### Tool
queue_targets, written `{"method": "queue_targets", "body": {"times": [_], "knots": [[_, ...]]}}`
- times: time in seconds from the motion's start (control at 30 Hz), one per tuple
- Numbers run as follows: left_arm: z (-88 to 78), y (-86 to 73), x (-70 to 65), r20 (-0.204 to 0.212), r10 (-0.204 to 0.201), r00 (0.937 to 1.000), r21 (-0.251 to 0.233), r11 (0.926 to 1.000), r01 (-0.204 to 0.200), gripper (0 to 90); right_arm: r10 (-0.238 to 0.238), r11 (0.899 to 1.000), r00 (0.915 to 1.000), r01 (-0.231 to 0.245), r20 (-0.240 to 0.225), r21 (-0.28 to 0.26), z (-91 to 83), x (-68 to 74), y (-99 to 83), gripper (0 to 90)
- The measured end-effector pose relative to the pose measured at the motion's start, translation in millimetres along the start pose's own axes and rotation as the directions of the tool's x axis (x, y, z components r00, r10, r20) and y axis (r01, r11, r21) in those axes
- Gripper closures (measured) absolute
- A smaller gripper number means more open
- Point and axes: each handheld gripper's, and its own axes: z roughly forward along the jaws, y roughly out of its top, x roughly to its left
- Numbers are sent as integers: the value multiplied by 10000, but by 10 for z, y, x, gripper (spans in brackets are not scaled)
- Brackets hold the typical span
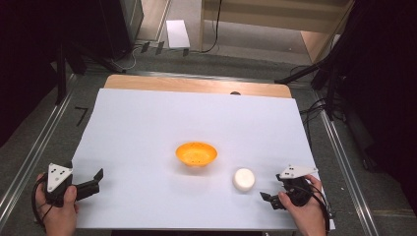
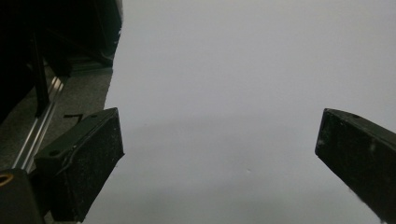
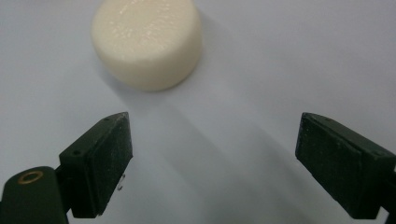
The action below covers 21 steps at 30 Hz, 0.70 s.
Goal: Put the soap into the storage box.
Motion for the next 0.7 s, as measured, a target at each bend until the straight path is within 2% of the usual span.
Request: {"method": "queue_targets", "body": {"times": [0.3, 0.7], "knots": [[-1, -1, -3, -9, 30, 10000, -27, 10000, -30, 11, -235, 9994, 9984, 248, -511, 236, 157, 115, 181, 115], [2, 0, 0, 24, -5, 10000, -2, 10000, 5, 11, -518, 9972, 9960, 555, -726, 502, 370, 273, 384, 143]]}}
